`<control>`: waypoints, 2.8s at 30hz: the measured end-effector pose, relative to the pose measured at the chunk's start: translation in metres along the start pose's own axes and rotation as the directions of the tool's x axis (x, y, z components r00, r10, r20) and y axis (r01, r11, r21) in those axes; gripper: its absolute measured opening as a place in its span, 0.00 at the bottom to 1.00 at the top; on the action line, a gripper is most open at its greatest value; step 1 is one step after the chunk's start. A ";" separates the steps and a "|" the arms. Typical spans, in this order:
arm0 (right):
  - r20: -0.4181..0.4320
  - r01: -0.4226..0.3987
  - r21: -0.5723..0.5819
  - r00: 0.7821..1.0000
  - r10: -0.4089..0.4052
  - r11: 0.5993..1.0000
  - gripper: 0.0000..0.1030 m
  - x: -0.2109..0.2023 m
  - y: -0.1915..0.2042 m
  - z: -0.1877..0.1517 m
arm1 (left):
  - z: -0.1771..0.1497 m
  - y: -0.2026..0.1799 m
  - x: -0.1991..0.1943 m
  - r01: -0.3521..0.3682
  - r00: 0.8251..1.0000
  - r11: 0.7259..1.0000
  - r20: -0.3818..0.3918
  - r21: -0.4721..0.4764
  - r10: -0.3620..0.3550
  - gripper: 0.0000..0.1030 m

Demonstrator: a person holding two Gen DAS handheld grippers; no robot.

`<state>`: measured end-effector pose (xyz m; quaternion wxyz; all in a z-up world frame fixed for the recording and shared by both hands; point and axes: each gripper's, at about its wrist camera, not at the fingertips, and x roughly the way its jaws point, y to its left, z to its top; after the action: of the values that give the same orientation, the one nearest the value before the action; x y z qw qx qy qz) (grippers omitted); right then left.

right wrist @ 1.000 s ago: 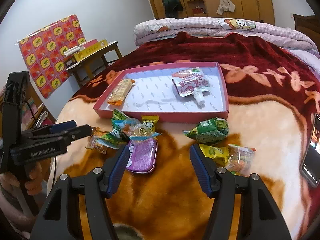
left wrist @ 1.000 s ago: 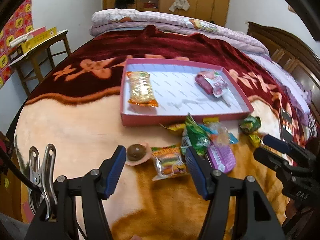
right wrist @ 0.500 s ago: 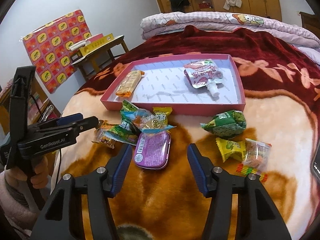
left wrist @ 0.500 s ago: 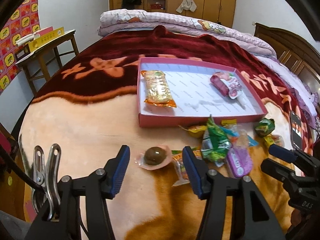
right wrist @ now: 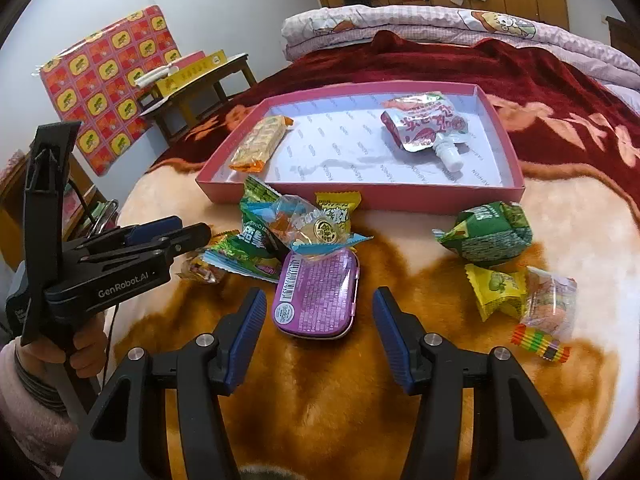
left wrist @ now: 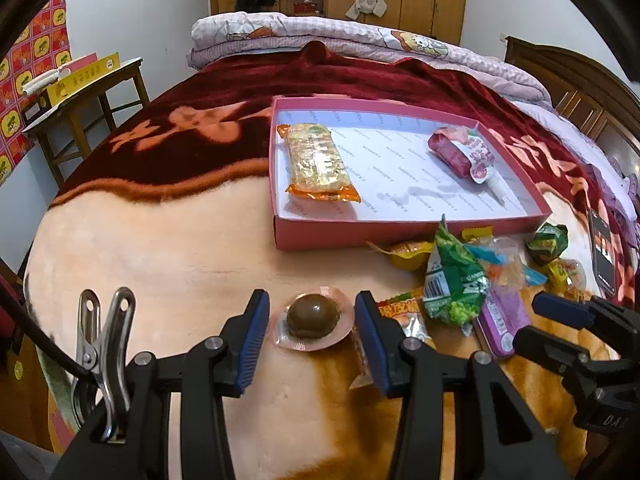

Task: Organize snacks
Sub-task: 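Grasp the brown chocolate with the left tool while the right tool grasps the purple tin, then carry the chocolate and tin into the pink box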

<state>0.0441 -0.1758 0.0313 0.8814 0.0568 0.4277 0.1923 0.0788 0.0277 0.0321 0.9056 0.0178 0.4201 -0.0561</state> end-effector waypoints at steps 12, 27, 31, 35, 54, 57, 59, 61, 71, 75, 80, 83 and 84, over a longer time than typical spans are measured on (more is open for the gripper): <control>-0.022 0.008 0.011 1.000 -0.008 1.000 0.55 0.014 0.000 -0.002 | -0.001 0.007 0.004 -0.001 1.000 1.000 -0.012 0.001 0.001 0.43; -0.014 0.012 0.005 1.000 -0.012 1.000 0.55 0.016 0.000 -0.002 | -0.011 0.012 0.005 -0.068 0.998 0.997 -0.005 0.022 0.068 0.48; -0.005 0.019 0.000 1.000 -0.019 1.000 0.55 0.016 0.000 -0.002 | -0.012 0.012 0.007 -0.072 0.997 0.997 0.001 0.019 0.072 0.48; 0.007 0.028 -0.008 1.000 -0.028 1.000 0.55 0.017 0.001 -0.003 | -0.013 0.012 0.005 -0.065 0.998 0.998 0.009 0.021 0.065 0.45; 0.071 0.000 0.036 0.998 -0.003 0.999 0.28 0.000 -0.007 -0.004 | -0.003 0.012 -0.029 -0.002 0.997 1.000 0.077 -0.031 0.005 0.40; 0.077 0.006 0.018 0.997 -0.007 1.000 0.27 -0.002 -0.004 -0.006 | -0.002 0.009 -0.033 0.001 0.996 1.000 0.086 -0.029 0.002 0.40; 0.086 0.007 0.007 0.996 -0.008 1.000 0.25 -0.004 -0.001 -0.007 | -0.001 0.008 -0.035 0.004 0.996 1.000 0.089 -0.028 -0.002 0.40; 0.101 0.007 -0.002 0.995 -0.007 1.000 0.23 -0.009 0.002 -0.006 | 0.001 0.006 -0.037 0.007 0.995 1.000 0.095 -0.026 -0.004 0.40; 0.161 0.020 -0.012 0.987 -0.018 1.000 0.18 -0.030 0.004 0.000 | 0.018 -0.001 -0.044 0.013 0.991 1.000 0.131 -0.009 -0.012 0.40; 0.174 0.028 -0.016 0.984 -0.024 0.999 0.18 -0.037 0.003 0.004 | 0.027 -0.006 -0.041 0.018 0.990 1.000 0.142 0.006 -0.019 0.40; 0.201 0.052 -0.021 0.979 -0.047 0.998 0.18 -0.047 -0.001 0.015 | 0.039 -0.012 -0.034 0.018 0.989 1.000 0.149 0.023 -0.021 0.40; 0.215 0.078 -0.021 0.974 -0.072 0.997 0.18 -0.050 -0.006 0.024 | 0.046 -0.015 -0.026 0.017 0.989 0.999 0.145 0.029 -0.022 0.40; 0.222 0.087 -0.019 0.972 -0.080 0.996 0.18 -0.051 -0.008 0.028 | 0.049 -0.016 -0.023 0.016 0.990 0.999 0.142 0.030 -0.021 0.40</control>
<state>0.0394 -0.2015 0.0842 0.9315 0.0473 0.3263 0.1536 0.0995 0.0102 0.0810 0.9324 0.0229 0.3535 -0.0717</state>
